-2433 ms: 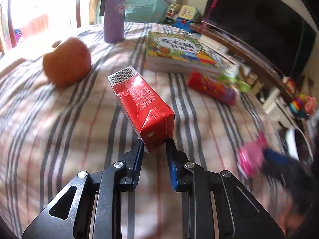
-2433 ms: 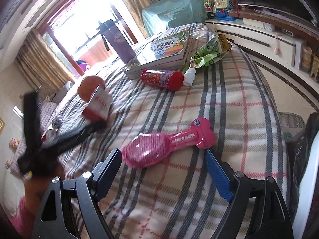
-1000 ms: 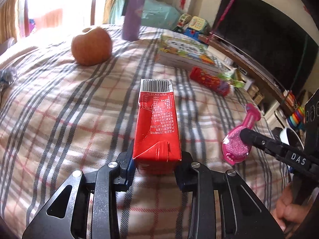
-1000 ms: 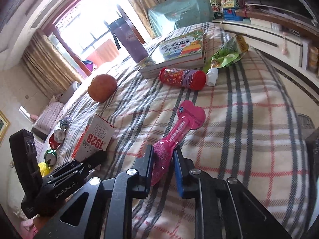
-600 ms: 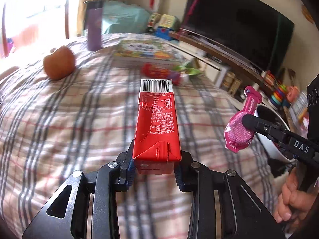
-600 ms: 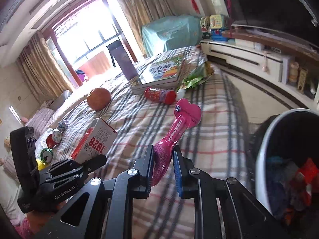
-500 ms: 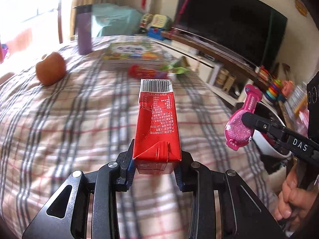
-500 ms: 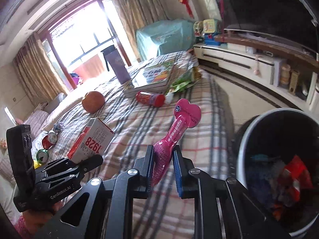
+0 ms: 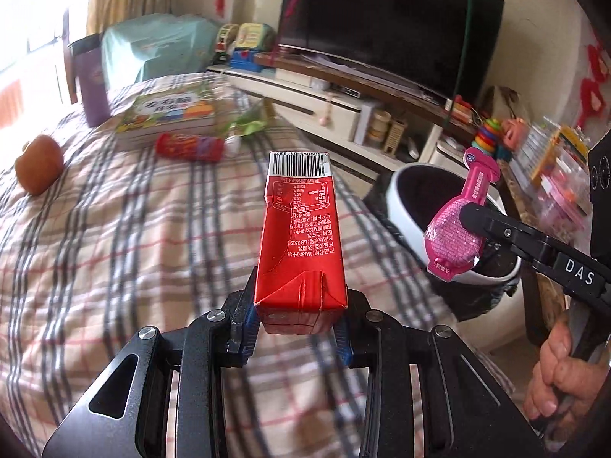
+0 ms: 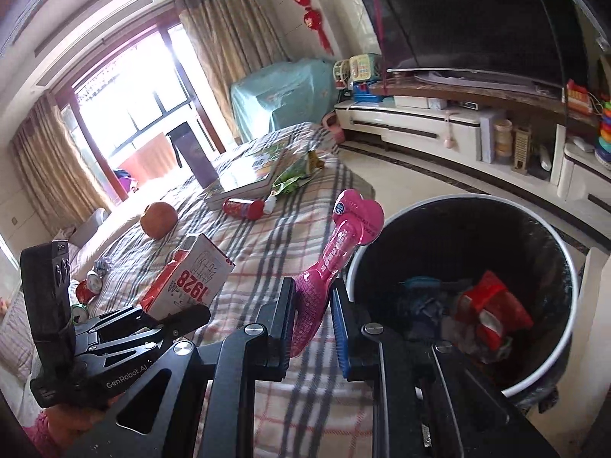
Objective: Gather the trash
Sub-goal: 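Carry the juice box and pink hairbrush over the bin with both tools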
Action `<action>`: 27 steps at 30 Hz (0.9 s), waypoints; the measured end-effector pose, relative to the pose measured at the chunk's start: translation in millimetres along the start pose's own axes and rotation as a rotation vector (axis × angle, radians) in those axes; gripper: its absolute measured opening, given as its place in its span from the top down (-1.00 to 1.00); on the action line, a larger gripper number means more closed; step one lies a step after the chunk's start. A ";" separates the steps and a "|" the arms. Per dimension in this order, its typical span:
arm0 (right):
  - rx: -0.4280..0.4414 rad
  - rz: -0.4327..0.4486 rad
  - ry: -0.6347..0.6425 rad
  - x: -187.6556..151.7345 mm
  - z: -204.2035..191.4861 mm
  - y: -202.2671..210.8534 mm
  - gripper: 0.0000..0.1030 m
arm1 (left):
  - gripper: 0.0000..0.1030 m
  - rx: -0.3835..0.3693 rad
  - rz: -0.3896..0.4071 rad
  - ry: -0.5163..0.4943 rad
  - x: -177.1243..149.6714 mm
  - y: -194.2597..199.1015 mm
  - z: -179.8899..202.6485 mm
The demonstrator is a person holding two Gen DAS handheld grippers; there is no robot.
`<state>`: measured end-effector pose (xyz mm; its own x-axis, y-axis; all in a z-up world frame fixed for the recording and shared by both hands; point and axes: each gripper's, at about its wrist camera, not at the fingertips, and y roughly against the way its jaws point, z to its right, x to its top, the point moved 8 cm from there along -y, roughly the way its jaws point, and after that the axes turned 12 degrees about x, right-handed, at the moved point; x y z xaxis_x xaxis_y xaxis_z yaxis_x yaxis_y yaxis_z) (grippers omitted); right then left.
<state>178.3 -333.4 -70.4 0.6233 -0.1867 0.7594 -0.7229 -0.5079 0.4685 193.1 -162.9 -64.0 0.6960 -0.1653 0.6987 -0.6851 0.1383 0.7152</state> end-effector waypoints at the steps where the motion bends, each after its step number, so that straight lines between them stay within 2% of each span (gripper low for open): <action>1: -0.004 0.007 -0.004 -0.5 2.1 4.3 0.64 | 0.40 -0.004 0.001 -0.008 1.2 0.7 5.2; 15: -0.050 0.071 -0.056 0.1 38.3 44.3 0.65 | 0.40 -0.041 0.017 -0.101 7.7 8.7 61.6; 27: -0.077 0.101 -0.081 1.4 56.9 61.1 0.65 | 0.40 -0.052 0.026 -0.143 15.7 9.6 87.1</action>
<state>152.0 -412.6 -66.4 0.5663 -0.3018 0.7670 -0.8017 -0.4178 0.4275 178.8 -249.2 -47.7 0.6379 -0.2976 0.7103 -0.6879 0.1943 0.6993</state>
